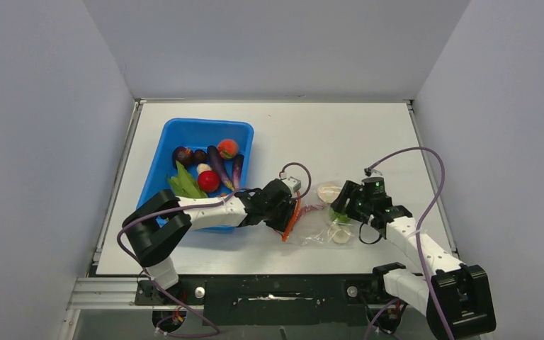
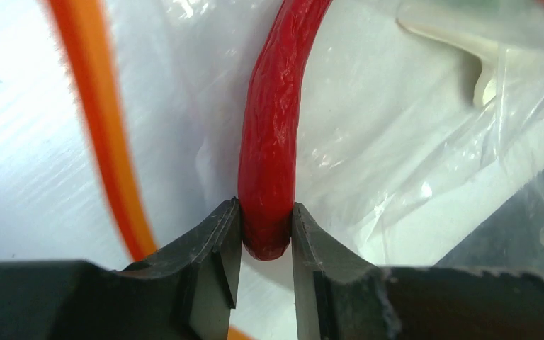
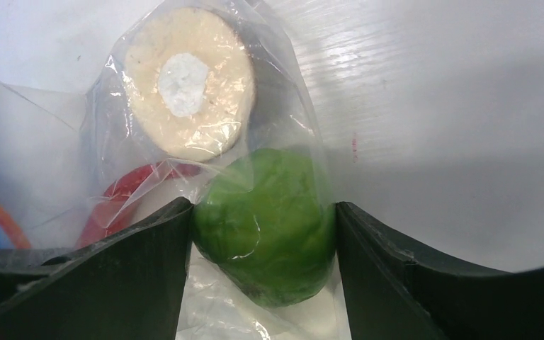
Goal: Open the zip-top bag and remove the fake food
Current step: Pick up the fake vegetable from the zipper food storage bag.
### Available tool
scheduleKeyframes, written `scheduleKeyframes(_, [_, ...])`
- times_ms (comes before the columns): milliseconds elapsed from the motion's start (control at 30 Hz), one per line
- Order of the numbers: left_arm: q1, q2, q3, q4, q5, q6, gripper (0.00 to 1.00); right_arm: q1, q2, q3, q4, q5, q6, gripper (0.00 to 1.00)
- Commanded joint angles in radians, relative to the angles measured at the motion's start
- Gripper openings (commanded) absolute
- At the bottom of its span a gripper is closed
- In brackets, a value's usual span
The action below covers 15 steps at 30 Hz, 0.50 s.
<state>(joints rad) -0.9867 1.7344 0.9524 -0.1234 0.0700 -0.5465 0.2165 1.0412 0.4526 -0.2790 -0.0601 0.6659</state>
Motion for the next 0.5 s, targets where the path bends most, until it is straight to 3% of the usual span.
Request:
scheduleKeyframes(0, [-0.003, -0.084, 0.005, -0.04, -0.023, -0.002, 0.1, -0.01, -0.047, 0.004, -0.034, 0.101, -0.009, 0.61])
scheduleKeyframes(267, [-0.003, -0.111, 0.029, -0.07, -0.013, 0.003, 0.1, -0.01, -0.099, 0.022, -0.051, 0.029, -0.046, 0.64])
scheduleKeyframes(467, [-0.003, -0.12, 0.032, -0.065, -0.015, -0.001, 0.09, -0.009, -0.265, 0.031, -0.04, -0.053, -0.05, 0.73])
